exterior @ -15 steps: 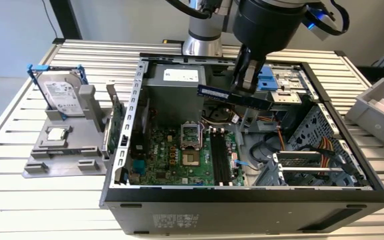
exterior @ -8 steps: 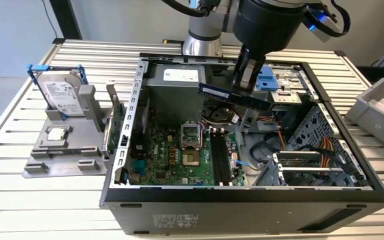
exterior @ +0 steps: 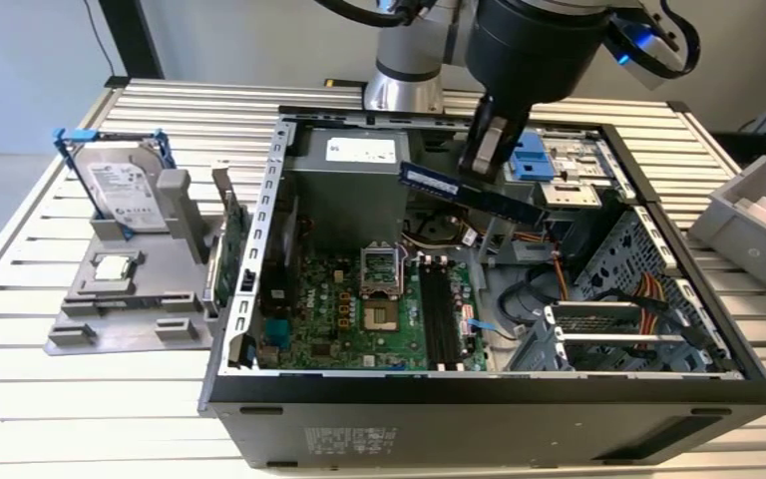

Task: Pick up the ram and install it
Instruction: 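Pick up the ram and move it above insertion slot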

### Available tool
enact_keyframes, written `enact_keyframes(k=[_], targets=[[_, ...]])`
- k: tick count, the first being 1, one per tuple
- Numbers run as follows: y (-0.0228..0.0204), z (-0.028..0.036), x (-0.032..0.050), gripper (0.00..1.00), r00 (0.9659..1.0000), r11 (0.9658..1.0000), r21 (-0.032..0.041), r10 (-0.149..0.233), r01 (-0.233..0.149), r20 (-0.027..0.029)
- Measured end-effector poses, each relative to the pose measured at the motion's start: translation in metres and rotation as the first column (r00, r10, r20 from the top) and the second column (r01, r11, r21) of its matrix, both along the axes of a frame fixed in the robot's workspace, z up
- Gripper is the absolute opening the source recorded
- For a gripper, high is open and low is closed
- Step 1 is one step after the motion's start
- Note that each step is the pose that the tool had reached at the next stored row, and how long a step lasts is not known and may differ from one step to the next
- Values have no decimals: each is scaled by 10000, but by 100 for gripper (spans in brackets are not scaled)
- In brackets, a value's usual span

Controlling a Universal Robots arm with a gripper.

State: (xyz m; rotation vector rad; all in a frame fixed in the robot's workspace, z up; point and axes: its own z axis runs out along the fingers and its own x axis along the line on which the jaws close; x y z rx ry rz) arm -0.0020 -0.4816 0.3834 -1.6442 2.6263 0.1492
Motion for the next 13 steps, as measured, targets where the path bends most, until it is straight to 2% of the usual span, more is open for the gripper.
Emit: enact_keyframes(k=[3,7,13], targets=[[0,1,0,0,9994,9994,-1,-333,333,0],[0,1,0,0,9970,9970,-2,-775,775,0],[0,1,0,0,9898,9898,-1,-1426,1426,0]])
